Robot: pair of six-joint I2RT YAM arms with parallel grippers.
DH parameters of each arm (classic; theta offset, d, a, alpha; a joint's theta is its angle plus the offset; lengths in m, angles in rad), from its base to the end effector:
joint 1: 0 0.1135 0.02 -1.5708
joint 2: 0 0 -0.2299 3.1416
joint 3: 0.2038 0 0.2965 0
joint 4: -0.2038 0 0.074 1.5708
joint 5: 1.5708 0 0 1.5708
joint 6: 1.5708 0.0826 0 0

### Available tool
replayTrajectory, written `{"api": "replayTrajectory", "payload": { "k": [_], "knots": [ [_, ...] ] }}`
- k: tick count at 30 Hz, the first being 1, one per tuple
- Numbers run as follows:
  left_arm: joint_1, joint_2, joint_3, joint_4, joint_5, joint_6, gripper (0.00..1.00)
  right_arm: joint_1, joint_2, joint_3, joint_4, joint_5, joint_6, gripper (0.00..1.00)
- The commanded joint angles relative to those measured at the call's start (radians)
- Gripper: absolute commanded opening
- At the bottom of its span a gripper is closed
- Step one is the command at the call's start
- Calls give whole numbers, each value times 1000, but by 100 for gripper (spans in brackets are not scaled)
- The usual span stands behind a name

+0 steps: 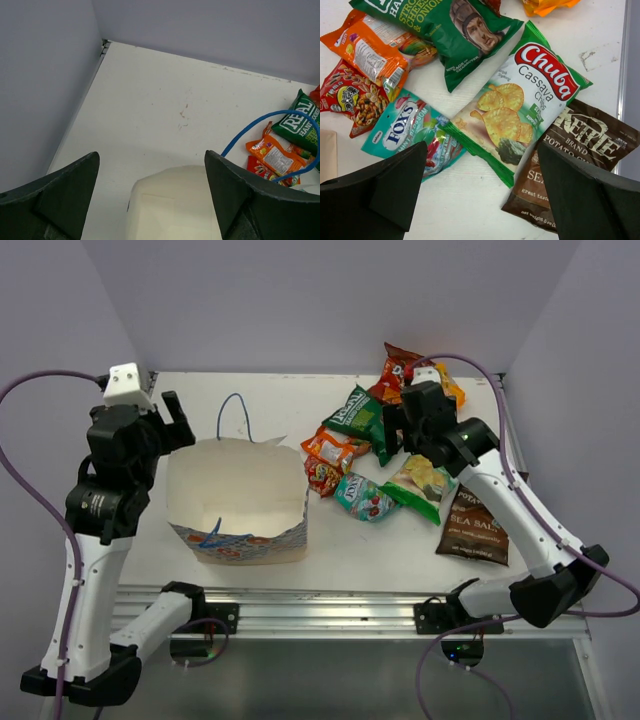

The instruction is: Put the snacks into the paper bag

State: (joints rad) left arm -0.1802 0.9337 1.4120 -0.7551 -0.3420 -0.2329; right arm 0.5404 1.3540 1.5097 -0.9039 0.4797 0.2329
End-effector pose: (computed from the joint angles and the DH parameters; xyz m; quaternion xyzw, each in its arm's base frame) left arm 0.2602 -0.0192 0.4437 -0.1232 0.7833 0.0111 0.6092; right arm 0.3249 0.1505 0.3421 -0.0425 0.8944 -0.0552 0.4418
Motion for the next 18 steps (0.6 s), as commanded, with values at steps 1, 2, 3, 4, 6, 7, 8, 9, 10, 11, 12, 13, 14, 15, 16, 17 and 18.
{"api": "replayTrajectory", "payload": {
  "k": [1, 2, 3, 4, 6, 7, 8, 9, 10, 11, 12, 13, 14, 15, 16, 17, 18],
  "knots": [
    [-4, -33, -54, -82, -58, -71, 89, 0, -12, -13, 17, -6, 36, 96],
    [-5, -53, -70, -88, -58, -81, 88, 0, -7, -14, 13, -4, 39, 96],
    [-4, -61, -83, -108, -63, -91, 87, 0, -4, -17, 13, -4, 42, 96],
    [-4, -68, -112, -119, -68, -114, 86, 0, 5, -25, 16, -4, 42, 96],
    [-4, -87, -165, -142, -69, -131, 85, 1, 8, -43, 31, -3, 45, 96],
    [-4, -93, -185, -144, -63, -140, 84, 0, 10, -64, 36, -4, 45, 96],
    [-4, -107, -203, -142, -57, -146, 84, 0, 10, -77, 49, -9, 45, 96],
    [-4, -113, -234, -138, -46, -157, 83, 1, 8, -89, 57, -7, 43, 96],
    [-4, -118, -246, -133, -42, -160, 81, 0, 7, -114, 66, -6, 42, 96],
    [-4, -124, -258, -128, -42, -161, 79, 1, 7, -127, 88, -7, 39, 96],
    [-4, -124, -280, -125, -46, -166, 77, 0, 7, -140, 98, 0, 36, 96],
    [-4, -124, -291, -124, -48, -170, 73, 0, 7, -158, 108, 3, 33, 96],
    [-4, -121, -300, -121, -46, -172, 71, 0, 14, -164, 128, 10, 32, 96],
    [-4, -124, -320, -112, -39, -175, 68, 0, 19, -172, 135, 17, 25, 97],
    [-4, -125, -329, -107, -35, -175, 60, 0, 25, -181, 144, 23, 22, 97],
    [-5, -125, -337, -101, -31, -175, 54, -2, 33, -183, 152, 33, 20, 97],
    [-5, -125, -343, -92, -29, -175, 49, -2, 51, -184, 158, 42, 11, 96]
  ]
}}
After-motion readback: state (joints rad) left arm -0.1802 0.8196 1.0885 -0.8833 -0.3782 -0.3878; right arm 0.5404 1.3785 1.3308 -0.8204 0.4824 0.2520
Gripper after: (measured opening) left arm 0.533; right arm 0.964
